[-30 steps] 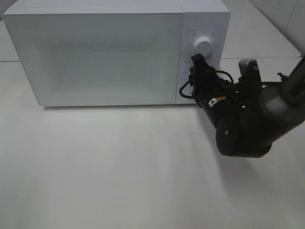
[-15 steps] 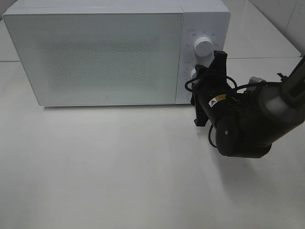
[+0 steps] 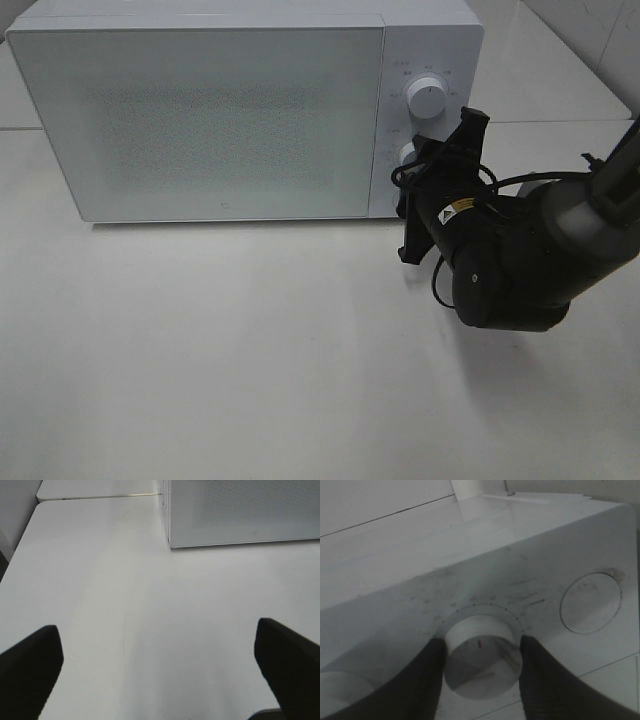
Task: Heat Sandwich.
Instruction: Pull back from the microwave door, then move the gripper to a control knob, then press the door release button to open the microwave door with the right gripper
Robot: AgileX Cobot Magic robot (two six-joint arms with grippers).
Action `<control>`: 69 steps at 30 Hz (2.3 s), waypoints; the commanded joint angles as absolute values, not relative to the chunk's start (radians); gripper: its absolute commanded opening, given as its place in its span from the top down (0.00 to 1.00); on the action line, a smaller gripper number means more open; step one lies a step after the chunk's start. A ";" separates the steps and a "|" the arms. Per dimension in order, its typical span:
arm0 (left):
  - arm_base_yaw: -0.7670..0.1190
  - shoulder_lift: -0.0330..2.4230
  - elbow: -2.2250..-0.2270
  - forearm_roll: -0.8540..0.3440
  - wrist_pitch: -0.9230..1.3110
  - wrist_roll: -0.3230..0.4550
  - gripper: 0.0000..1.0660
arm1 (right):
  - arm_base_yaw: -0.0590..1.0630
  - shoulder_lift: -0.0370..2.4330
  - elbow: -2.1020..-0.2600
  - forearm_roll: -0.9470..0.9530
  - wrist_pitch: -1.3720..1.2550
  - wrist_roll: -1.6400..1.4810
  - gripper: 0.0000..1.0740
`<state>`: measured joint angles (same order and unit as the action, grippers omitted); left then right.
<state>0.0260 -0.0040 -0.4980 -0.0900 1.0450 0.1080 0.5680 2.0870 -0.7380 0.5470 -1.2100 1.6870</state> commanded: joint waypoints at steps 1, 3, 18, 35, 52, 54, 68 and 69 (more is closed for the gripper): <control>0.028 -0.031 -0.496 -0.095 1.029 0.105 0.06 | 0.559 2.084 -0.752 0.588 -1.217 1.688 0.85; 0.028 -0.031 -0.496 -0.095 1.029 0.105 0.06 | 0.559 2.084 -0.752 0.588 -1.217 1.670 0.84; 0.028 -0.031 -0.496 -0.095 1.029 0.105 0.06 | 0.559 2.084 -0.752 0.587 -1.217 1.620 0.68; 0.028 -0.031 -0.496 -0.095 1.029 0.105 0.06 | 0.559 2.084 -0.752 0.555 -1.216 1.586 0.25; 0.028 -0.031 -0.496 -0.095 1.029 0.105 0.06 | 0.559 1.989 -0.616 0.425 -1.171 1.533 0.29; 0.028 -0.031 -0.496 -0.095 1.029 0.105 0.06 | 0.559 1.976 -0.602 0.407 -1.151 1.518 0.29; 0.028 -0.031 -0.496 -0.095 1.029 0.105 0.06 | 0.559 1.677 -0.548 0.255 -0.530 0.970 0.29; 0.028 -0.031 -0.496 -0.095 1.029 0.105 0.06 | 0.559 1.650 -0.548 0.255 -0.475 0.890 0.29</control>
<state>0.0260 -0.0040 -0.4980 -0.0900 1.0450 0.1080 0.5650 1.6670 -0.5460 0.2710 -0.5150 0.9450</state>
